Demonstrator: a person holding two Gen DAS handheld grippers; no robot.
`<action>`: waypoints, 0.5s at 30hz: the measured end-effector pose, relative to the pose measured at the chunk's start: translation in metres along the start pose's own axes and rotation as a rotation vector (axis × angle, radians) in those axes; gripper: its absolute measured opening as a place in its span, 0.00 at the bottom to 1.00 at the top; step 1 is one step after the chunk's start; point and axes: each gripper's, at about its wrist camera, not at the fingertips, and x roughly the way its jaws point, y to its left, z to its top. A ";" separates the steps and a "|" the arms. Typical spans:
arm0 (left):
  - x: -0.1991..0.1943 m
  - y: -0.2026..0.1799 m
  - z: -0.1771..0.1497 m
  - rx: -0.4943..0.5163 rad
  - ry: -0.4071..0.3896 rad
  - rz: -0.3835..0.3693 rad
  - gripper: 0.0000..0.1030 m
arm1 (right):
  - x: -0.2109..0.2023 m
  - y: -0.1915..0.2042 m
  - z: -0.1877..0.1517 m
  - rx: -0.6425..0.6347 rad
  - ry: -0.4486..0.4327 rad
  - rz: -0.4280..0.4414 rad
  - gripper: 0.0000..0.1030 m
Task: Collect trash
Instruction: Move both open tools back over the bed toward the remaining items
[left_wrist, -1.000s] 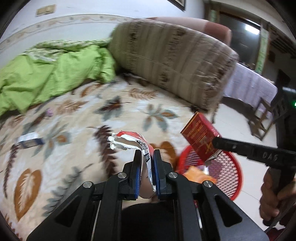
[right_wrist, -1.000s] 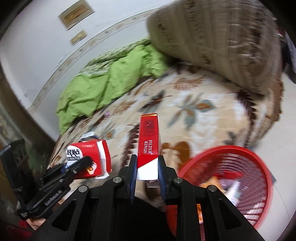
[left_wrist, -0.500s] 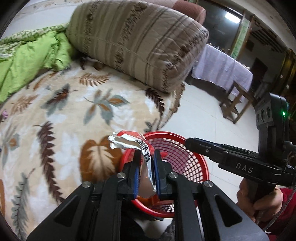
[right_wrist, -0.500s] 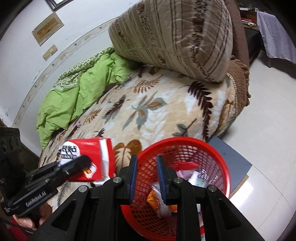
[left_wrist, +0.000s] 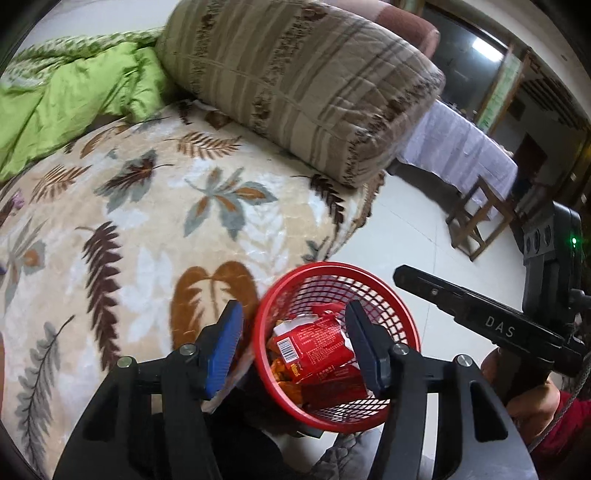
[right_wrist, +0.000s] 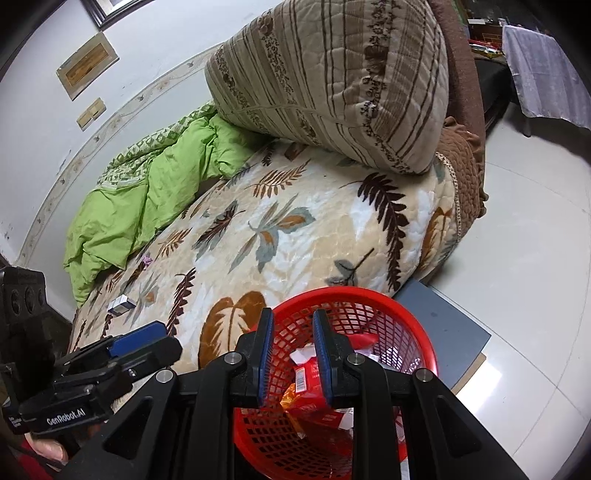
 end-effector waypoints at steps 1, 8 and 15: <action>-0.003 0.005 0.000 -0.011 -0.003 0.002 0.55 | 0.002 0.003 0.001 -0.010 0.004 0.005 0.22; -0.030 0.050 -0.004 -0.105 -0.038 0.084 0.55 | 0.018 0.043 -0.001 -0.123 0.038 0.043 0.22; -0.063 0.117 -0.015 -0.248 -0.082 0.210 0.55 | 0.049 0.087 -0.006 -0.205 0.110 0.124 0.22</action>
